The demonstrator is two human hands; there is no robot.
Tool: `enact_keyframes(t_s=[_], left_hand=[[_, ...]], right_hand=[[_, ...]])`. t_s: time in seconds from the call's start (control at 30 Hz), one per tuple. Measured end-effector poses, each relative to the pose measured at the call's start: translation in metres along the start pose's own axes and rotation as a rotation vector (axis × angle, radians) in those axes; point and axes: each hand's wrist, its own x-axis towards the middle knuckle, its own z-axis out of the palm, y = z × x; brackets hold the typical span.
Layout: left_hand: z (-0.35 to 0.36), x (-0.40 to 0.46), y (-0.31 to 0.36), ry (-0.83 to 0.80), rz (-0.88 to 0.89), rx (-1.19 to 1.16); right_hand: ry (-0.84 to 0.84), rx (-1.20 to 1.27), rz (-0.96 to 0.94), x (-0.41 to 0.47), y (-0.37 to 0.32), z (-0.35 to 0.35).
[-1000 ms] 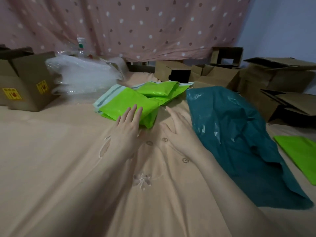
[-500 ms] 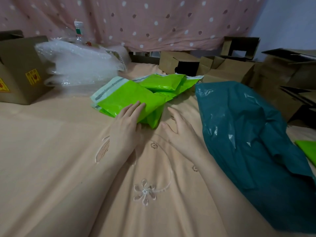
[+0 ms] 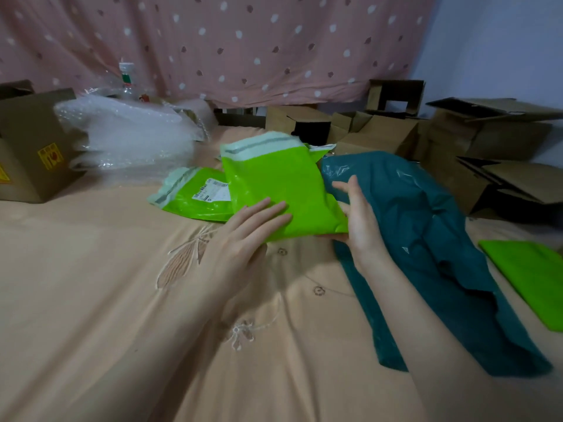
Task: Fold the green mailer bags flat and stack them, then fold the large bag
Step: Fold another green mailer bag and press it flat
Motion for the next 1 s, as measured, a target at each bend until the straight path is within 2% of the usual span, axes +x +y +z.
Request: enact_keyframes(t_s=[0.2,0.27,0.37,0.5,0.57,0.67,0.77,0.87,1.0], left_hand=[[-0.004,0.0,0.023,-0.03,0.136,-0.017],[-0.003,0.001,0.025,0.023,0.099,0.028],[-0.002,0.003,0.032,0.106,-0.211,-0.055],[0.0,0.007,0.046,0.26,-0.677,-0.433],[0.0,0.012,0.054,0.33,-0.777,-0.474],[-0.002,0.015,0.075,0.268,-0.565,-0.31],[0.0,0.02,0.103,0.043,-0.38,-0.156],[0.005,0.024,0.12,-0.14,-0.373,-0.115],[0.01,0.028,0.116,-0.12,-0.372,-0.175]], right_hand=[[-0.048,0.024,0.031,-0.018,-0.012,-0.034],[-0.03,0.075,0.047,-0.023,-0.012,-0.04],[0.017,0.199,0.052,-0.033,-0.014,-0.048],[0.09,0.328,0.047,-0.047,-0.014,-0.052],[0.107,0.366,0.032,-0.054,-0.012,-0.053],[0.132,0.411,0.021,-0.065,-0.009,-0.049],[0.108,0.431,0.014,-0.075,-0.002,-0.037],[0.051,0.389,-0.027,-0.084,0.002,-0.024],[-0.112,0.304,-0.137,-0.096,0.004,-0.021]])
